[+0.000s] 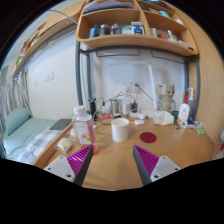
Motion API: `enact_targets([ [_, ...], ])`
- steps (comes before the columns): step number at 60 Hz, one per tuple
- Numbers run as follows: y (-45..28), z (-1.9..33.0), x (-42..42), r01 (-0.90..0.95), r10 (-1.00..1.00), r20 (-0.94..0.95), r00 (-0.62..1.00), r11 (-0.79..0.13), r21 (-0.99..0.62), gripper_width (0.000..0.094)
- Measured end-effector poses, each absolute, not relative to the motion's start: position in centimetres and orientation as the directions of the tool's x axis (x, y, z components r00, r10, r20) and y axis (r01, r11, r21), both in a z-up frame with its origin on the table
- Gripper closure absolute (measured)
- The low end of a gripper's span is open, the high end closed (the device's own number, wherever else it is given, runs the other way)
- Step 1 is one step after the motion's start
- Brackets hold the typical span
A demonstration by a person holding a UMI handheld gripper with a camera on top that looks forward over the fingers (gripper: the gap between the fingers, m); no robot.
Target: Pour water
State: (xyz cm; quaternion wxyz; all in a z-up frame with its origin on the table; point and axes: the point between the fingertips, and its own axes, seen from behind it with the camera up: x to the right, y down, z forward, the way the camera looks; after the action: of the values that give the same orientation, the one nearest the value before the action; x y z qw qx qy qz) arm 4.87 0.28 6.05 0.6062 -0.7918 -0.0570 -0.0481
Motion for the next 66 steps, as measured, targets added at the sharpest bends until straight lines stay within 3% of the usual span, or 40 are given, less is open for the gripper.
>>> enact_targets([
  [8,3.6,1.9,0.5,0.182,0.146,0.146,0.978,-0.271,-0.945,0.0102],
  [28,13.7,1.3,-6.0,0.222,0.199,0.183,0.963,-0.197,-0.955,0.0103],
  [39,13.5,-0.3,-9.3,0.200,0.143,0.183,0.973,-0.121,-0.972,0.0126],
  [42,14.1,-0.6,-9.1,0.199,0.131,0.184,0.974,-0.114,-0.973,0.0164],
  [46,14.4,-0.7,-9.9,0.187,0.149,0.171,0.974,-0.102,-0.977,0.0309],
  [57,14.2,-0.6,-10.9,0.187,0.181,0.176,0.968,-0.048,-0.981,0.0428],
  [66,14.8,-0.7,-10.0,0.188,0.146,0.176,0.974,-0.072,-0.979,0.0491],
])
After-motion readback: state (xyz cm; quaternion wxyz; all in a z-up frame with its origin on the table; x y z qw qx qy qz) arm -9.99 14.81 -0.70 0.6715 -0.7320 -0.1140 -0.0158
